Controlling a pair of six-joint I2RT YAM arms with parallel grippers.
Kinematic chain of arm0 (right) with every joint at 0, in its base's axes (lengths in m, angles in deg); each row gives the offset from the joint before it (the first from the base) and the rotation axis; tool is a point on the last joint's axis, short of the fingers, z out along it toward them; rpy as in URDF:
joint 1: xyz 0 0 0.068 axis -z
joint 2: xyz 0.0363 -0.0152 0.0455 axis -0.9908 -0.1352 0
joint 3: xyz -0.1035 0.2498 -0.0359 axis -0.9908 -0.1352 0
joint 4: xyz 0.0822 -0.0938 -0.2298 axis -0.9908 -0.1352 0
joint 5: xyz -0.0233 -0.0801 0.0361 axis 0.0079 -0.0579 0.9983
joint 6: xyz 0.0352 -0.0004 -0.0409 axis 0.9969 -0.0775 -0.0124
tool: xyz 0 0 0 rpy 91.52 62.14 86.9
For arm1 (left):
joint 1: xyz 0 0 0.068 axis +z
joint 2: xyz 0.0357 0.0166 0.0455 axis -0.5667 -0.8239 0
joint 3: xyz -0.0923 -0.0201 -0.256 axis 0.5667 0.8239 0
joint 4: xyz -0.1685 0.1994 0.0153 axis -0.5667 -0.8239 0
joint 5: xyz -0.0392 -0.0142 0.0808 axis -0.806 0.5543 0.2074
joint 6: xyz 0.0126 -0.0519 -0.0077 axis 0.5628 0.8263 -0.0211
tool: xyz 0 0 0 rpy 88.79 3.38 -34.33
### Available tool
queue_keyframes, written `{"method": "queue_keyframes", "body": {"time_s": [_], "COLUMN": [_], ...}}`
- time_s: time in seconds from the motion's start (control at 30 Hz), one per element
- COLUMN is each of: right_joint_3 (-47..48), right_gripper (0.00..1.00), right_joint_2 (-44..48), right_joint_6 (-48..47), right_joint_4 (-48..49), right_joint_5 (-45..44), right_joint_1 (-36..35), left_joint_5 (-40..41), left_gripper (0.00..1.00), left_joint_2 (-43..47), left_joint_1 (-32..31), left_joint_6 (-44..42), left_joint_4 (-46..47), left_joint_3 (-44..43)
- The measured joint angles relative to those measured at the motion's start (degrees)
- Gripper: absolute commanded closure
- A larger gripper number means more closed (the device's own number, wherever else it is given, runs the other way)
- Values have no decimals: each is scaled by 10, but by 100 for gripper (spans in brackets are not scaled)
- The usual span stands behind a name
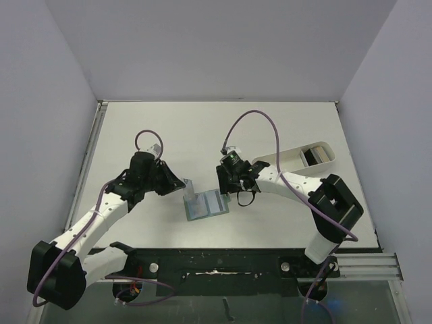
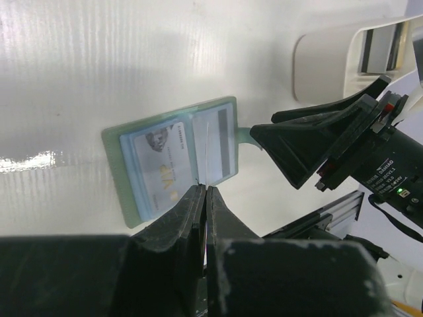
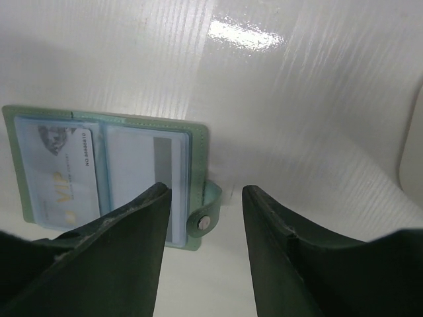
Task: Put the credit cards into the card holder
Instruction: Insert the credit card into the card holder.
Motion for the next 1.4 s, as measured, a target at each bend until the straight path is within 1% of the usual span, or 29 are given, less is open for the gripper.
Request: {"method": "queue_keyframes", "body": {"time_s": [0.07,0.17,0.33,0.43,0.5,0.6,0.77,0.93,1.13,1.4], "right_joint_3": [0,0,-8,-17,-22,-37,-57,-71,-85,-97], "right_gripper": [56,63,83,91,95,97,97,97,96,96], "right_joint_2": [-9,-16,-17,-17,-16,-10,5,19,26,32], "right_joint_6": [0,1,5,5,5,7,17,25,26,26], "right_joint_4": [1,2,12,14,15,23,24,30,37,45], "right_joint_5": [2,6,13,17,18,21,23,26,25,26], "right_joint_1": [0,0,0,0,0,0,-4,-16,-19,-19], "left_joint_5": [6,14,17,1,-20,-58,-116,-150,-164,-172], "left_gripper": [100,100,100,100,100,100,100,100,100,100], "left_joint_2": [-5,-9,-14,-14,-14,-19,-45,-54,-94,-158], "left_joint_1": [0,0,-2,-2,-2,-2,-5,-11,-12,-11], "left_joint_6": [-6,-10,-20,-19,-13,2,36,59,51,13], "left_joint_4": [-7,-19,-29,-17,7,55,114,165,184,186], "left_joint_3": [-2,-2,-4,-2,8,39,80,92,92,85]}}
